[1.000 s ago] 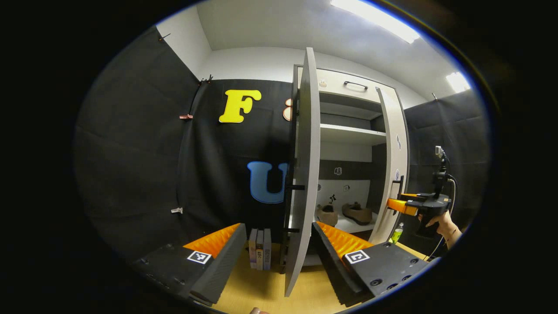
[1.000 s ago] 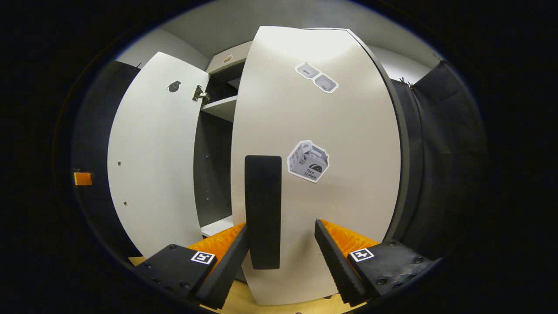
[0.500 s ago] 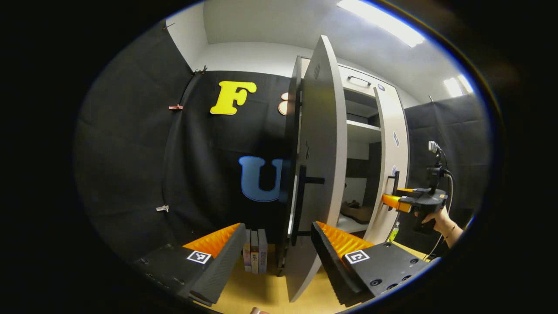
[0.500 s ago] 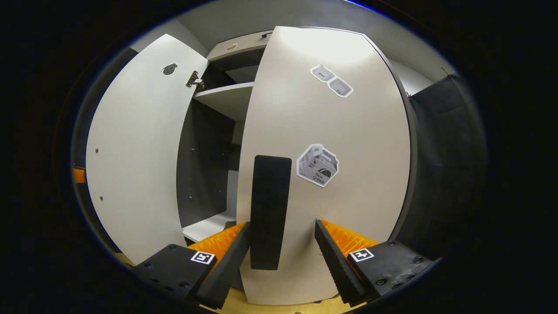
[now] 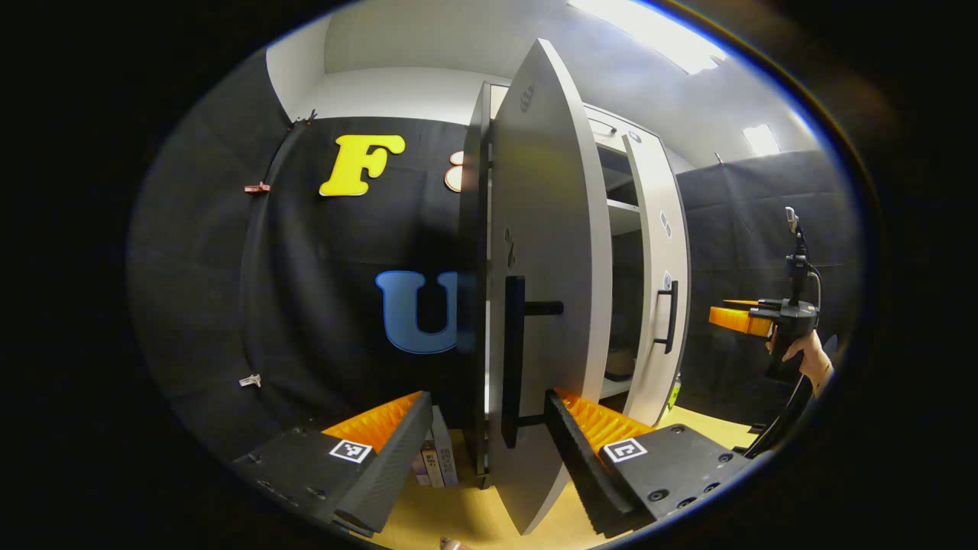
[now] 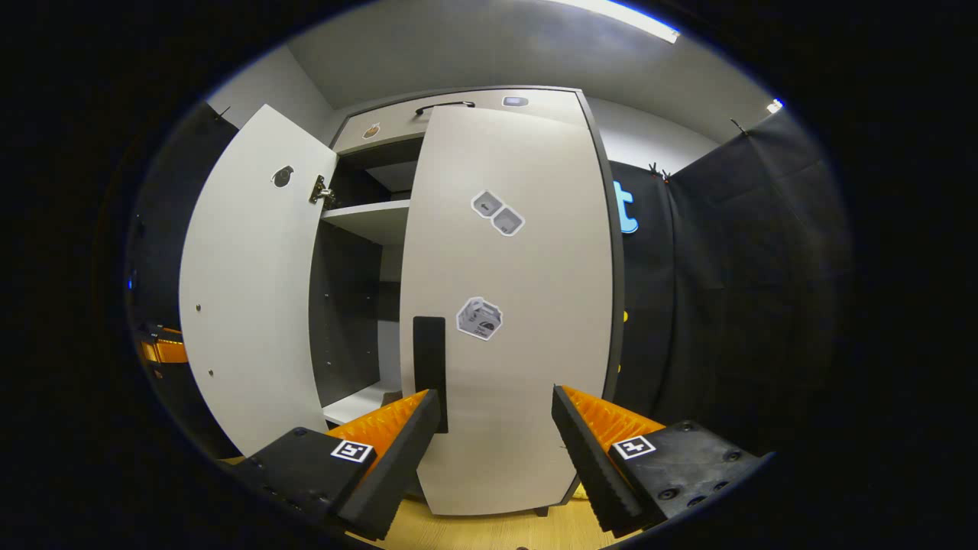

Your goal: Grab one shoe with the right hand and put it into the shoe cabinet, grab the other shoe with the left hand and put it into the shoe cabinet; then close the right door with the right hand and the left door with the left hand.

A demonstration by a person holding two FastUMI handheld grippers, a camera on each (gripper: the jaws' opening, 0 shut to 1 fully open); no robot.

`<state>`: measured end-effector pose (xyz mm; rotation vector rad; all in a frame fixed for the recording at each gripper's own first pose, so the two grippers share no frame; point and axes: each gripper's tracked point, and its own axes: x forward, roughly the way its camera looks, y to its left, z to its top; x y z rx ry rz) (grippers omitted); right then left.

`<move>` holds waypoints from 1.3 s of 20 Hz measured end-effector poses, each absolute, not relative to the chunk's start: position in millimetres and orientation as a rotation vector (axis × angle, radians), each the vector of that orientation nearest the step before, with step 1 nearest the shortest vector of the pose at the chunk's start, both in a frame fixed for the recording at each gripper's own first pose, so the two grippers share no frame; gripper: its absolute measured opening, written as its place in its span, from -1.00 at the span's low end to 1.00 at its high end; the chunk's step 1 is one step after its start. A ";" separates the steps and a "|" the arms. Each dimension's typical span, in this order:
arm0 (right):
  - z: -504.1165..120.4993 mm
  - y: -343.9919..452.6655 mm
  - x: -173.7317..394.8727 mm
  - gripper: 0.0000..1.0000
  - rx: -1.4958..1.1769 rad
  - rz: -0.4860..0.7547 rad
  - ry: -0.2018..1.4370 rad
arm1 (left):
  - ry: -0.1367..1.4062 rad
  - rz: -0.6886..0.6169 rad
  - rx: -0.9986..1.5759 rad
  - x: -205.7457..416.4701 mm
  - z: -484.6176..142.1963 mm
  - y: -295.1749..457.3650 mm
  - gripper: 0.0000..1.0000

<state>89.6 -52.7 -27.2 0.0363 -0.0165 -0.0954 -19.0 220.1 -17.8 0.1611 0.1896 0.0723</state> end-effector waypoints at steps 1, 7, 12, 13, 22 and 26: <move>-28.4 -55.2 84.0 0.95 0.042 -0.101 -0.009 | 0.196 0.055 0.143 -20.6 -19.5 219.3 0.87; -32.8 -61.5 66.7 0.95 0.014 -0.113 0.015 | 0.195 -0.032 0.096 5.1 -28.5 192.9 0.89; -37.6 -84.3 59.2 0.95 0.003 -0.135 0.033 | 0.191 -0.063 0.119 33.6 -44.1 159.7 0.89; -37.6 -90.0 58.3 0.95 0.002 -0.139 0.034 | 0.189 -0.081 0.098 40.9 -47.7 151.3 0.89; -34.2 -146.2 44.5 0.95 0.020 -0.192 0.042 | 0.181 -0.093 0.159 120.4 -73.8 84.4 0.94; -37.9 -174.4 33.6 0.96 0.025 -0.227 0.058 | 0.178 -0.104 0.086 148.6 -83.6 65.4 1.00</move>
